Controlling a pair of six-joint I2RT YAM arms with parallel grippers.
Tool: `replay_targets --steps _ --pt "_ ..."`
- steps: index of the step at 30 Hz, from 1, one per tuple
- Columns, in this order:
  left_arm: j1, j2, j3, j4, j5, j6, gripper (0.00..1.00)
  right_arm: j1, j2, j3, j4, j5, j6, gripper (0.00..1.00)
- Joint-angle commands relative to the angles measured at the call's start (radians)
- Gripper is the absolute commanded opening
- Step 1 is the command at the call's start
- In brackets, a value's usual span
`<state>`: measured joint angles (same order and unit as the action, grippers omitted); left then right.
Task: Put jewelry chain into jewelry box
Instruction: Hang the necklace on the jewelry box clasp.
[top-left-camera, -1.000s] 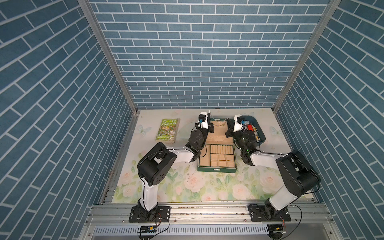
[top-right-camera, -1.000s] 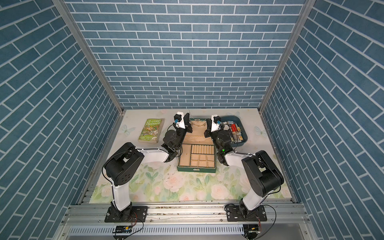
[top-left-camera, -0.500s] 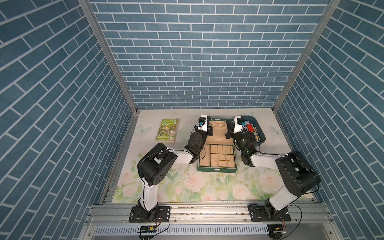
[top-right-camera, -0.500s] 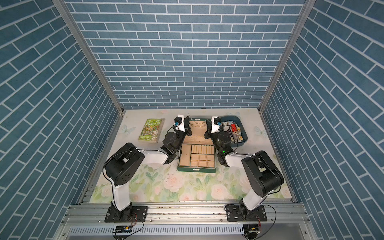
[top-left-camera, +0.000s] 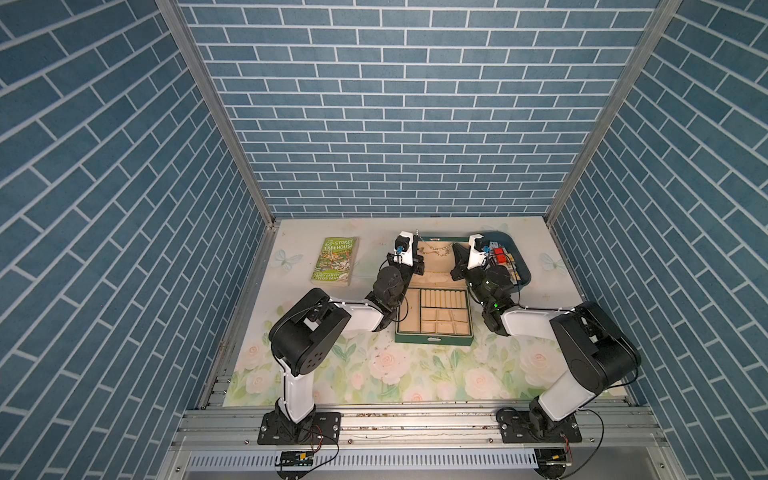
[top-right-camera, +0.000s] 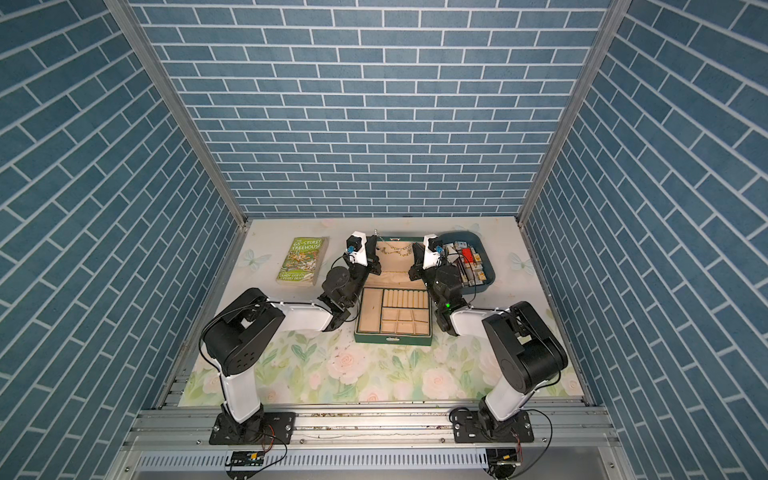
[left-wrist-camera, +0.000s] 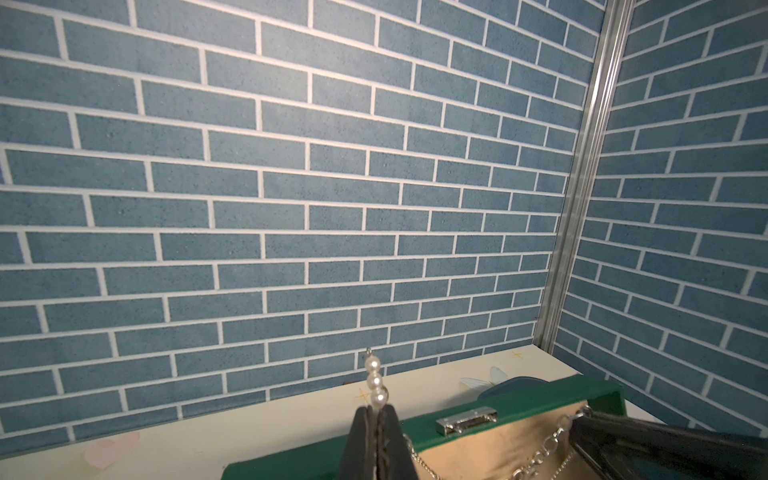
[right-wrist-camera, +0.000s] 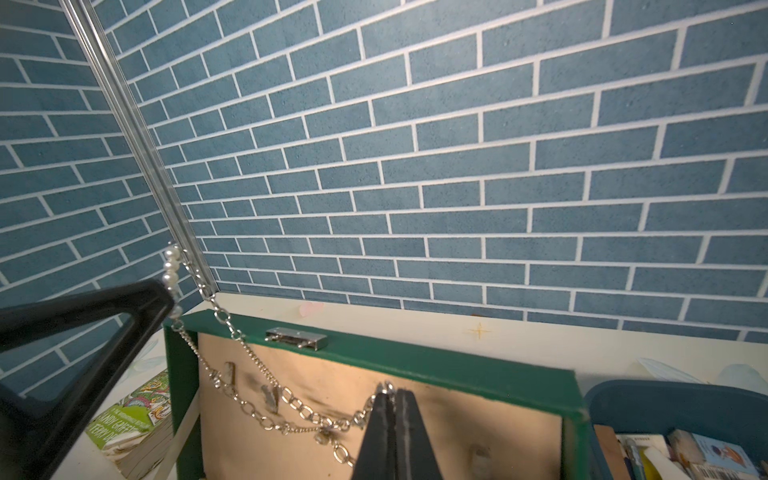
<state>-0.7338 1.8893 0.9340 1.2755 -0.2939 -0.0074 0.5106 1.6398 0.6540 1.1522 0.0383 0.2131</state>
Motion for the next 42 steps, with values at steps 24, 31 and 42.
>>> replay_targets --steps 24,31,42 --pt "-0.006 0.060 0.080 -0.109 -0.051 0.007 0.00 0.009 0.011 -0.005 0.003 0.014 0.055 0.00" --pt "-0.005 0.039 0.069 -0.057 -0.068 0.037 0.00 0.010 -0.001 -0.007 0.026 0.014 0.054 0.00" --pt "-0.006 0.030 0.030 -0.078 -0.065 0.024 0.00 0.010 -0.001 -0.014 -0.004 0.014 0.059 0.00"
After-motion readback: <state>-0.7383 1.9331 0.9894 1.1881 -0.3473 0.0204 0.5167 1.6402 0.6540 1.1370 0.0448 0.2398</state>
